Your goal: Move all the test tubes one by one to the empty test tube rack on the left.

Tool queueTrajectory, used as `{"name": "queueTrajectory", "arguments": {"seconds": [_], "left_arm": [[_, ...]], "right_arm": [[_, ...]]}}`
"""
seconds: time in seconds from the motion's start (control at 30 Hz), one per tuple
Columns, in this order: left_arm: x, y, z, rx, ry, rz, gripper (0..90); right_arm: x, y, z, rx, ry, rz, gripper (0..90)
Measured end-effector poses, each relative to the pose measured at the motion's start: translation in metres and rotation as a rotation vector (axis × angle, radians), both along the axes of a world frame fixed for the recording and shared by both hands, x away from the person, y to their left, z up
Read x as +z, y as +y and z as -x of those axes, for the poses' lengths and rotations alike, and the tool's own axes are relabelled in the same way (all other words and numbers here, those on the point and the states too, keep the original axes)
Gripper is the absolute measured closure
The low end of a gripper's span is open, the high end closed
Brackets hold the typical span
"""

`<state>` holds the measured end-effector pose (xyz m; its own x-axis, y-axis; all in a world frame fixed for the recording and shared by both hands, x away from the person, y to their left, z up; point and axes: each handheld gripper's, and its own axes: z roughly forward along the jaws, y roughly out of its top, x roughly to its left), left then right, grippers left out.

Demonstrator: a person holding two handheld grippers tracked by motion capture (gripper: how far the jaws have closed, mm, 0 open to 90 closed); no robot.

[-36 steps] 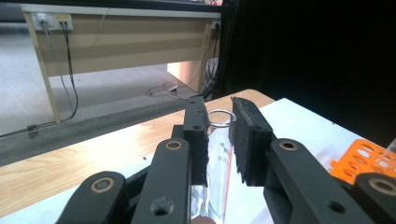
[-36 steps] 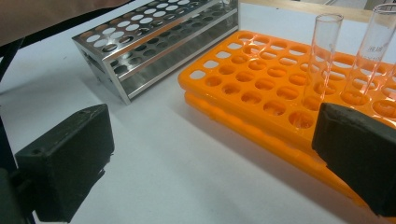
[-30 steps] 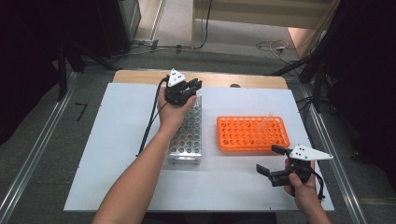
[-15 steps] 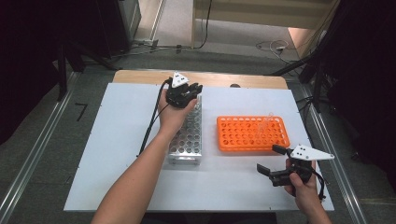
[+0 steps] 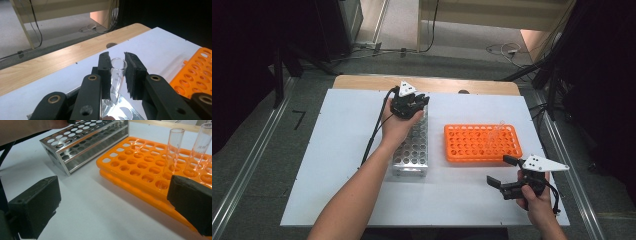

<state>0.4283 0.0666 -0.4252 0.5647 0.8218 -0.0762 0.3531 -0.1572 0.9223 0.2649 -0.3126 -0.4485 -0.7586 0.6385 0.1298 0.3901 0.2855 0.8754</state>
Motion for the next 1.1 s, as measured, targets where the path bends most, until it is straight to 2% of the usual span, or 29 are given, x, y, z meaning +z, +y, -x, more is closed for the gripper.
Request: {"name": "queueTrajectory", "arguments": {"seconds": [0.17, 0.3, 0.4, 0.6, 0.8, 1.1], "left_arm": [[-0.004, 0.001, 0.000, -0.005, 0.035, -0.001, 74.6], [-0.003, 0.002, 0.000, -0.009, 0.046, 0.000, 74.1], [-0.003, 0.004, 0.001, -0.021, 0.053, 0.024, 71.4], [-0.002, 0.007, 0.006, -0.030, 0.064, 0.061, 53.6], [0.001, 0.011, 0.016, -0.068, 0.058, 0.093, 45.9], [0.004, 0.016, 0.034, -0.092, 0.053, 0.113, 25.6]], "right_arm": [[0.000, 0.000, 0.000, 0.000, 0.004, 0.001, 0.0], [0.000, 0.000, 0.000, 0.000, 0.005, 0.003, 0.0], [0.000, 0.001, 0.000, 0.001, 0.004, 0.004, 0.0], [0.000, 0.001, 0.000, 0.001, 0.005, 0.003, 0.0], [0.000, 0.002, -0.001, 0.001, 0.003, 0.004, 0.0], [0.000, 0.002, -0.002, -0.001, 0.003, 0.005, 0.0]]}}
